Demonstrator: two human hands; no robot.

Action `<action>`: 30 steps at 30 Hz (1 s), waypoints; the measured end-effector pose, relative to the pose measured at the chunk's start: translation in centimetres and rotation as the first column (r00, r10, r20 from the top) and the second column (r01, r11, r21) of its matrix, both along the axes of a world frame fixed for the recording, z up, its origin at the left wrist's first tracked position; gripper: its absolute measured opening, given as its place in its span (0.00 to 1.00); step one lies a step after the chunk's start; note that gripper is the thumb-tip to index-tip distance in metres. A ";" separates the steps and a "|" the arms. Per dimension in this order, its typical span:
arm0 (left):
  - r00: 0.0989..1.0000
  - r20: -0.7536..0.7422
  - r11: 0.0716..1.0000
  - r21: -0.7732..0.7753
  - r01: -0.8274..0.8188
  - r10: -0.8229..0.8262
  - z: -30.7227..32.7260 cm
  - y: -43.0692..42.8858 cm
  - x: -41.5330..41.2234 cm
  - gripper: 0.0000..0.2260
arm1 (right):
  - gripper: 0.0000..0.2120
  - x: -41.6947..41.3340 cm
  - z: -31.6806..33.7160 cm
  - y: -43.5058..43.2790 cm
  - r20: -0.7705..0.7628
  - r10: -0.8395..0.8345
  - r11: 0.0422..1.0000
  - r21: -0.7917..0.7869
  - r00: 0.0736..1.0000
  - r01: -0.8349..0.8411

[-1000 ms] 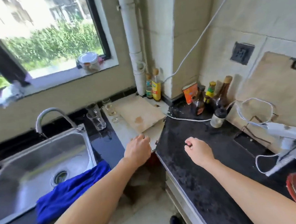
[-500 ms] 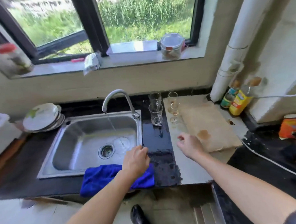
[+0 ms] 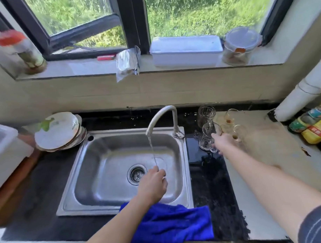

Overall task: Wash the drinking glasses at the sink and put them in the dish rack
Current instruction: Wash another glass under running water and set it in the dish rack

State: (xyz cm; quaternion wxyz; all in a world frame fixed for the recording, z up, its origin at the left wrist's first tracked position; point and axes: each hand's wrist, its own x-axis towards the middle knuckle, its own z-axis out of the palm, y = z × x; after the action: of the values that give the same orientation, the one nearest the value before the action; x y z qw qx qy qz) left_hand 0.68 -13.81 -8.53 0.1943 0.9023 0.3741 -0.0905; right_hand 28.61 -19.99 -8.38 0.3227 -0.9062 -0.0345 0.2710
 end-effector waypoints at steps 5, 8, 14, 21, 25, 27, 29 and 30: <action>0.999 0.021 0.998 -0.054 -0.033 0.034 -1.4 2.1 0.0 0.14 | 0.08 -0.9 -0.1 0.6 -0.009 -0.109 0.989 0.104 0.994 0.110; 0.995 0.043 0.987 -0.136 -0.088 0.095 -2.3 2.8 0.2 0.13 | 0.14 -2.4 0.3 -0.7 -0.015 -0.018 0.995 0.095 1.000 0.019; 0.807 0.092 0.713 -0.534 -0.454 0.583 -3.4 3.5 0.2 0.08 | 0.12 -7.1 1.8 0.7 -0.372 0.193 0.969 0.219 0.908 -0.116; 0.234 -0.217 -0.097 -0.893 -0.439 0.948 -4.0 4.3 -2.1 0.10 | 0.13 -14.0 0.7 5.6 -0.584 0.328 0.944 0.224 0.743 -0.241; 0.092 -0.301 -0.277 -0.938 -0.206 0.949 -6.3 5.5 -3.8 0.17 | 0.11 -16.8 0.4 7.4 -0.702 0.256 0.967 0.198 0.665 -0.163; 0.074 -0.338 -0.326 -0.935 -0.142 0.938 -7.3 6.7 -4.2 0.20 | 0.11 -17.5 0.1 8.0 -0.741 0.205 0.978 0.180 0.639 -0.105; 0.112 -0.356 -0.341 -0.930 -0.136 0.928 -8.2 8.0 -4.2 0.23 | 0.11 -17.7 0.1 8.6 -0.758 0.185 0.982 0.172 0.625 -0.081; 0.132 -0.363 -0.348 -0.929 -0.128 0.922 -8.6 8.7 -4.1 0.24 | 0.11 -17.4 0.2 8.8 -0.757 0.192 0.981 0.166 0.624 -0.101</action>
State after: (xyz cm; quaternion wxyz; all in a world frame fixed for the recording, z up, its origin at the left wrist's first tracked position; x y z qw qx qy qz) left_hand -3.37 -5.13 -17.18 0.8018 0.1202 0.5662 0.1486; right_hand 11.17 -11.17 -8.20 0.3316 -0.6798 0.0181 0.6539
